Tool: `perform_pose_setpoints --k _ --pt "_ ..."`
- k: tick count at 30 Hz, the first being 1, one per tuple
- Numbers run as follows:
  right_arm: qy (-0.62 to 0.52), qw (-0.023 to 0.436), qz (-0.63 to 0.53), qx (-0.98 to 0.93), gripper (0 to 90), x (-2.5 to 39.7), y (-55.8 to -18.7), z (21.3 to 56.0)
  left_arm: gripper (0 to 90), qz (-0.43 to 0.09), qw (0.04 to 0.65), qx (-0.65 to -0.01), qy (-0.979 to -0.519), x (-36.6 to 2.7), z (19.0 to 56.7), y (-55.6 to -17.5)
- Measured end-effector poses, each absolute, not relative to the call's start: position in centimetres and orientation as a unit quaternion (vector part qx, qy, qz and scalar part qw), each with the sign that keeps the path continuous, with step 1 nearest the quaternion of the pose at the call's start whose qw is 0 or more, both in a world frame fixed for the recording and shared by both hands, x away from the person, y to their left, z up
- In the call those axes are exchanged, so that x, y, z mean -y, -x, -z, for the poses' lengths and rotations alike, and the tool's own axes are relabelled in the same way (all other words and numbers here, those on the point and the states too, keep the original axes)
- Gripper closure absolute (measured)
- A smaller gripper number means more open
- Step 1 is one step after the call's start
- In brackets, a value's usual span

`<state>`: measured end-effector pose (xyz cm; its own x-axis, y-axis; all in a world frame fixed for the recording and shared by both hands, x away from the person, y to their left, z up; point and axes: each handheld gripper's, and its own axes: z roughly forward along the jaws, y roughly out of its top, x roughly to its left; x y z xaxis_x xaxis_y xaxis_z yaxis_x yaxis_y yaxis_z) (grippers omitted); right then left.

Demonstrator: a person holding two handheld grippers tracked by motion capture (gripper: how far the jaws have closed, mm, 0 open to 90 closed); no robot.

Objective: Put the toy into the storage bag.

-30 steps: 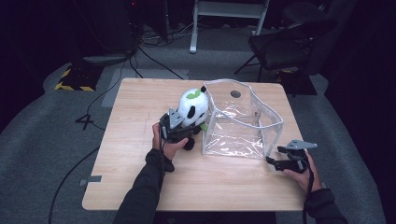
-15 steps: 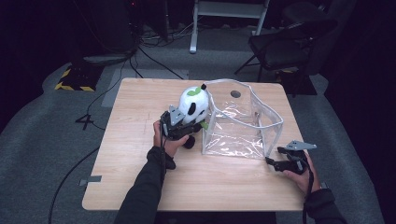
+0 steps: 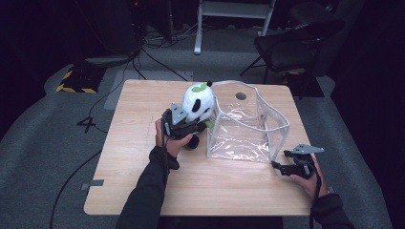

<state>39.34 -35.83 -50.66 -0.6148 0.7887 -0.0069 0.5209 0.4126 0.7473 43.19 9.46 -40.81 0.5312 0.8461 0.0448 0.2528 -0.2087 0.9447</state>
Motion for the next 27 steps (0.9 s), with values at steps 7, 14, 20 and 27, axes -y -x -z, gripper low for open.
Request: perform_pose_setpoints --k 7,14,20,27 --pt "-0.400 0.183 -0.367 -0.820 21.3 35.8 -39.2 50.7 42.7 -0.305 0.515 -0.380 -0.706 -9.7 38.9 -42.9" --pt "-0.400 0.183 -0.367 -0.820 21.2 35.8 -39.3 50.7 42.7 -0.317 0.524 -0.371 -0.698 -9.9 36.5 -43.4" --pt "-0.400 0.183 -0.367 -0.820 21.2 35.8 -39.3 50.7 42.5 -0.326 0.531 -0.356 -0.696 -9.8 34.4 -43.4" --pt "-0.400 0.183 -0.367 -0.820 21.2 35.8 -39.3 50.7 42.4 -0.340 0.537 -0.351 -0.688 -10.4 32.0 -43.2"
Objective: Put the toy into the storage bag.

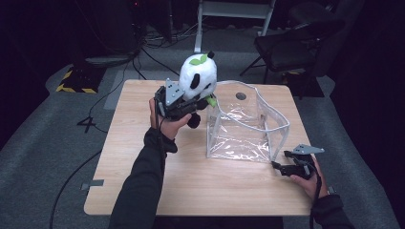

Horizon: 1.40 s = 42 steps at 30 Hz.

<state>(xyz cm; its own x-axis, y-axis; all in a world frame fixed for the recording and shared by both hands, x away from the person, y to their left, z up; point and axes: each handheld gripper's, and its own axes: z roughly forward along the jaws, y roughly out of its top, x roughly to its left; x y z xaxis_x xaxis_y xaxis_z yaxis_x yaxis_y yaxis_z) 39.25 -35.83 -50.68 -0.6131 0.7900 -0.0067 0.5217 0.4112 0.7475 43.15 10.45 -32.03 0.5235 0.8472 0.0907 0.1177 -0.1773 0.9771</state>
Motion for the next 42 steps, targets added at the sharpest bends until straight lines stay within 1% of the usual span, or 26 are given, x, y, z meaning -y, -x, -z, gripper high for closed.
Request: perform_pose_setpoints --k 7,19,22,37,42 --pt "-0.400 0.183 -0.367 -0.820 21.2 35.8 -39.3 50.7 42.3 -0.347 0.551 -0.345 -0.676 -10.7 29.8 -43.0" --pt "-0.400 0.183 -0.367 -0.819 21.2 35.8 -39.3 50.7 41.9 -0.359 0.554 -0.325 -0.677 -8.9 27.2 -43.0" --pt "-0.400 0.183 -0.367 -0.820 21.2 35.8 -39.2 50.7 41.9 -0.355 0.561 -0.318 -0.676 -8.5 26.7 -43.0" --pt "-0.400 0.182 -0.367 -0.820 20.9 35.8 -39.2 50.7 41.7 -0.343 0.574 -0.279 -0.689 -4.5 25.3 -42.8" --pt "-0.400 0.182 -0.367 -0.820 20.9 35.8 -39.2 50.7 41.6 -0.326 0.582 -0.276 -0.691 -3.4 25.5 -42.9"
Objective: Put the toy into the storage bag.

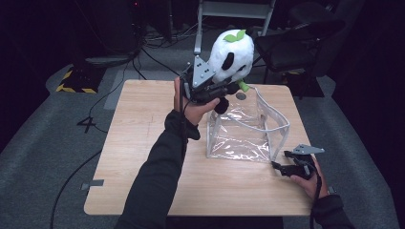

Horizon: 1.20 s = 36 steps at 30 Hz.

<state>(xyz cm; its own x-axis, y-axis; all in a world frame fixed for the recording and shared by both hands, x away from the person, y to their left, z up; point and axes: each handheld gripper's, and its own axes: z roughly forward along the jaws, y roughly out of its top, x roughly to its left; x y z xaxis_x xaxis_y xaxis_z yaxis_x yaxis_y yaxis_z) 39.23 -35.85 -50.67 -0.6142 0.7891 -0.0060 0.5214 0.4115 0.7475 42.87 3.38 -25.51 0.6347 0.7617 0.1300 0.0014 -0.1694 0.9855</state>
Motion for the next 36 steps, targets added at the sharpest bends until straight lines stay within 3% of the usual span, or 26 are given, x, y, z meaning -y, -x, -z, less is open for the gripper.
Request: perform_pose_setpoints --k 20,36 --pt "-0.399 0.183 -0.367 -0.820 20.7 35.9 -39.2 50.7 40.2 -0.303 0.579 -0.252 -0.713 1.5 26.1 -42.7" --pt "-0.399 0.182 -0.366 -0.821 20.5 35.8 -39.2 50.7 39.5 -0.288 0.574 -0.282 -0.713 1.5 28.4 -43.8"
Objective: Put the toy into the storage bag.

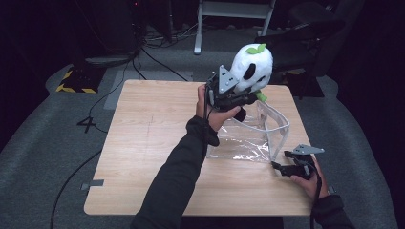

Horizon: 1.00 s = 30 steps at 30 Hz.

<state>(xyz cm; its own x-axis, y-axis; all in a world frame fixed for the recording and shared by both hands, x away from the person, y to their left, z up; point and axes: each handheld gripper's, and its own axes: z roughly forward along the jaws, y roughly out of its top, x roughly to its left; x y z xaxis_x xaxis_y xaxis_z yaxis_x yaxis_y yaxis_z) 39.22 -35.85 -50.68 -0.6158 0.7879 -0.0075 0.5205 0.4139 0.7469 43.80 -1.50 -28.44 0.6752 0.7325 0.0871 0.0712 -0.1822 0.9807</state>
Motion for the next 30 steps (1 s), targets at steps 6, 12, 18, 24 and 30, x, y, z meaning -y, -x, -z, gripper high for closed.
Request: perform_pose_setpoints --k 6,12,18,24,30 --pt "-0.398 0.182 -0.367 -0.821 20.5 35.9 -39.2 50.7 38.6 -0.283 0.561 -0.277 -0.727 1.7 29.5 -43.8" --pt "-0.399 0.182 -0.367 -0.821 20.5 35.8 -39.2 50.7 38.0 -0.273 0.552 -0.279 -0.737 2.1 30.2 -44.1" --pt "-0.399 0.182 -0.367 -0.821 20.5 35.8 -39.2 50.7 36.8 -0.260 0.545 -0.287 -0.744 2.3 31.1 -44.3" --pt "-0.399 0.182 -0.367 -0.821 20.5 35.8 -39.2 50.7 34.4 -0.253 0.532 -0.291 -0.754 2.5 31.6 -44.5" --pt "-0.398 0.183 -0.367 -0.821 20.5 35.8 -39.2 50.7 28.9 -0.244 0.525 -0.302 -0.757 2.4 31.8 -44.7"
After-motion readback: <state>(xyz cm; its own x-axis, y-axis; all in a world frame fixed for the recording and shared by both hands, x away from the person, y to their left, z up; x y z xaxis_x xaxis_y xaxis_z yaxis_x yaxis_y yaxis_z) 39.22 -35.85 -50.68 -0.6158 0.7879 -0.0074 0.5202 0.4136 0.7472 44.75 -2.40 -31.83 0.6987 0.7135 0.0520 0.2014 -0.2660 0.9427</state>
